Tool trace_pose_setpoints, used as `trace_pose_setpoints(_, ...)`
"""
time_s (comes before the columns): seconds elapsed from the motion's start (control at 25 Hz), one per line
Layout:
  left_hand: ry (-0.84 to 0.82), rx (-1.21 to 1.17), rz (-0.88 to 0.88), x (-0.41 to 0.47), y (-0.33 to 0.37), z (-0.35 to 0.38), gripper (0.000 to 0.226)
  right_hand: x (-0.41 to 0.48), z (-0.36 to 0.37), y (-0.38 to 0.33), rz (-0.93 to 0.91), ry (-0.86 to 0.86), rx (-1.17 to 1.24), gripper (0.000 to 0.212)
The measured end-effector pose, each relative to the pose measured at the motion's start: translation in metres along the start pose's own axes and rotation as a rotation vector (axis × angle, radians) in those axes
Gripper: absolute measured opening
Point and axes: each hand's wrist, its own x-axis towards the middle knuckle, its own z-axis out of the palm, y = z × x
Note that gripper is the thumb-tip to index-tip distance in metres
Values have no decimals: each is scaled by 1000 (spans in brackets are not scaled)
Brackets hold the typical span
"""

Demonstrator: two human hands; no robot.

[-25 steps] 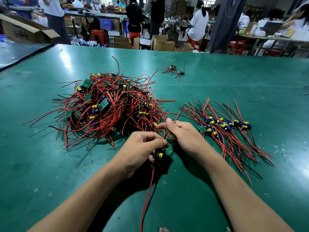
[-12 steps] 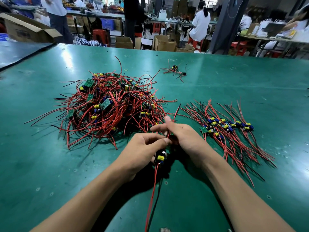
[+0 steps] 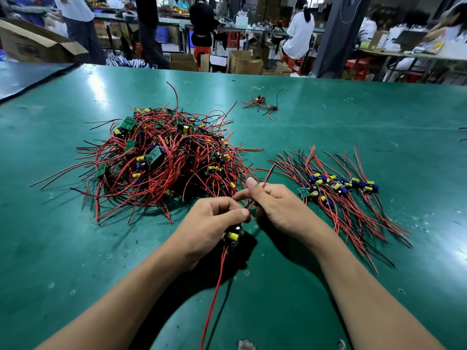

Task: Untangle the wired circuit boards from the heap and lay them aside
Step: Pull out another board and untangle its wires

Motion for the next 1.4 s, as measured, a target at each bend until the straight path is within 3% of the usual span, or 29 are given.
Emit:
trace_pose_setpoints(0.24,-28,7,-54,-3,4,0,17,9,-10,11,-10,218,-13,50)
trace_pose_setpoints(0.36,-14,9,-60,-2,4,0,15,10,-3,7,36,261,195,54)
trace_pose_setpoints(0.48,35,-22,-69,-2,2,1,13,7,6,-3,118,134,479,56)
trace_pose_setpoints(0.64,58,-154,-72,1,-2,2,15,-5,12,-6,114,-197,465,46)
trace_pose_setpoints(0.72,29,-127,-65,2,-3,1,18,-5,13,-4,88,-225,406,48)
trace_pose_setpoints(0.92,-101,8,-115,0,-1,-5,12,3,2,4,12,-25,193,56)
trace_pose_setpoints(1.08,-164,-18,-151,-3,2,-7,12,5,-7,9,-20,132,211,52)
trace_pose_setpoints(1.24,-144,-15,-136,-3,4,-5,13,10,4,1,160,118,621,56)
trace_pose_setpoints(1.4,-116,5,-112,-4,4,-2,13,9,-1,-7,231,-130,1186,57)
